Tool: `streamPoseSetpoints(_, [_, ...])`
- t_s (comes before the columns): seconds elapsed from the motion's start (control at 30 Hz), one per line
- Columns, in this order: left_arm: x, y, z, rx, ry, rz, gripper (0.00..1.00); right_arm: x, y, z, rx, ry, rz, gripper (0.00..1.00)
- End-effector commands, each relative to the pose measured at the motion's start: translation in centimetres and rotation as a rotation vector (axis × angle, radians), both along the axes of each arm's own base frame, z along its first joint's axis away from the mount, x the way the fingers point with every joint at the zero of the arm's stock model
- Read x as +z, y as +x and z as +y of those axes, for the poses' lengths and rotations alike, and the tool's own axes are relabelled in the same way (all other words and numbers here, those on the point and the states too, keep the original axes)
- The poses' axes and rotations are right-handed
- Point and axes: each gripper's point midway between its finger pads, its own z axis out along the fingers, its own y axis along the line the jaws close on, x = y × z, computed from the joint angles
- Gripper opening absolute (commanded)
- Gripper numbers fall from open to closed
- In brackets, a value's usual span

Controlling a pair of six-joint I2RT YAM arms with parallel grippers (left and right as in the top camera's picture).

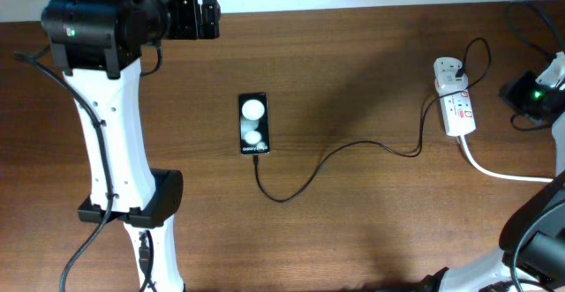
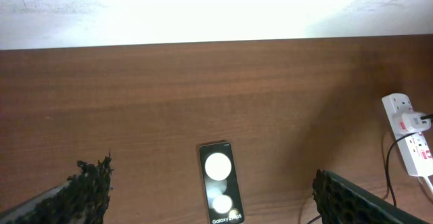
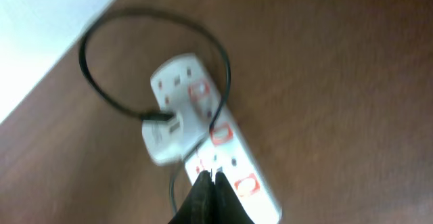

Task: Plug charger to phone and switch on socket

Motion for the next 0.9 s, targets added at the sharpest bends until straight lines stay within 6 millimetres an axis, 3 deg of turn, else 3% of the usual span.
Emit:
streamPoseSetpoints(0.0, [0.8,-0.5,0.2,-0.002,-0.008,-0.018,0.99,-0.9,1.1,-0.5,-0.007,0.005,-0.007,0.04])
streamPoseSetpoints(0.3, [0.8,-0.5,0.2,-0.003,-0.009,-0.018,0.99,-5.8,3.5,0.2,0.042,0.106,-0.025,0.04])
streamPoseSetpoints(0.4, [0.8,-0.5,0.2,-0.002,-0.008,-0.018,0.99,-7.3,4.7,1.5,0.070,0.112,-0.022,0.04])
streamPoseSetpoints(0.63, [0.8,-0.5,0.2,-0.002,-0.008,-0.018,0.99,-10.5,5.6,1.2,-0.125,0.246,0.021,0.04])
streamPoseSetpoints(0.87, [0.8,-0.5,0.2,-0.002,-0.008,-0.018,0.99,-10.7,6.7,3.0,-0.062,0.225,0.010,0.04])
